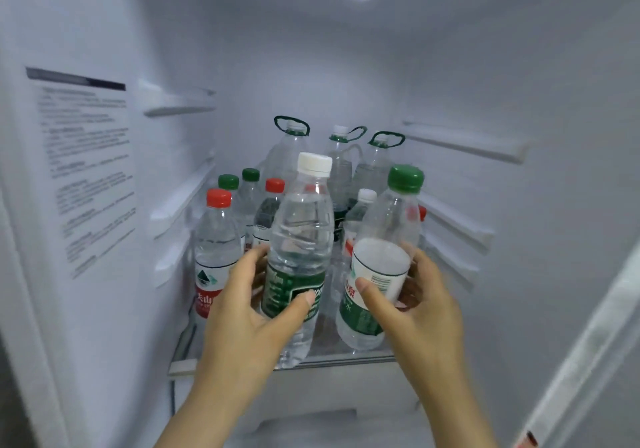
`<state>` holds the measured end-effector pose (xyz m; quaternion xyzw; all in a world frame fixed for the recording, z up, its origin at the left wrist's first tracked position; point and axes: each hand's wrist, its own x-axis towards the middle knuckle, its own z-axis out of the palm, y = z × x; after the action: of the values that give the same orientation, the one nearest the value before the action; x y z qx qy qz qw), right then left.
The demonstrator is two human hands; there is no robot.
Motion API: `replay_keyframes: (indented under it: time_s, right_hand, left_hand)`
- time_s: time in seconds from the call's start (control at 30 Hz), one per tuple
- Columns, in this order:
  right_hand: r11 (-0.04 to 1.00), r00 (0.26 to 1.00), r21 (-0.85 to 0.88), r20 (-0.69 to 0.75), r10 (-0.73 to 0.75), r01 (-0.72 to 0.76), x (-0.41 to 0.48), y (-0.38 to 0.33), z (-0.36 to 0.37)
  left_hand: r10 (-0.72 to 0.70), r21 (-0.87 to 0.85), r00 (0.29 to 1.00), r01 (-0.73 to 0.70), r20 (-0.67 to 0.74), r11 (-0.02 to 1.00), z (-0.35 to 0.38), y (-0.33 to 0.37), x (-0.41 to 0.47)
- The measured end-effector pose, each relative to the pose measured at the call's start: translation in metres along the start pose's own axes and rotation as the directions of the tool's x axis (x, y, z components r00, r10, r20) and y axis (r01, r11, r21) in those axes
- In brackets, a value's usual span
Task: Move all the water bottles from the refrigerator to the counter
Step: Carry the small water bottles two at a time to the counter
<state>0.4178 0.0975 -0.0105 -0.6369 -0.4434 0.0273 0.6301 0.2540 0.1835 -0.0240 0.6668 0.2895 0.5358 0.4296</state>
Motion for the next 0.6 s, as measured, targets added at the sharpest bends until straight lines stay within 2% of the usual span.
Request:
replay_keyframes:
  time_s: [0.13,0.33,0.6]
  right_hand:
    - [0.999,0.998,-0.04,-0.064,0.014,-0.017,-0.03,-0.018,-0.025]
    - [0.994,0.969,-0.095,-0.244,0.031,-0.056,-0.075,-0.038,-0.069]
    - [0.983,0.911,-0.173,-0.412,-0.012,-0.065,-0.126,-0.076,-0.137]
  left_hand:
    - [0.015,-0.036,0.996,-0.012,0.083,0.999,0.0,0.015,-0.019]
    - [0.025,-0.088,0.975,-0.006,0.22,0.996,0.015,0.032,-0.047]
    - [0.081,-0.199,0.909,0.003,0.41,0.98,0.054,0.077,-0.084]
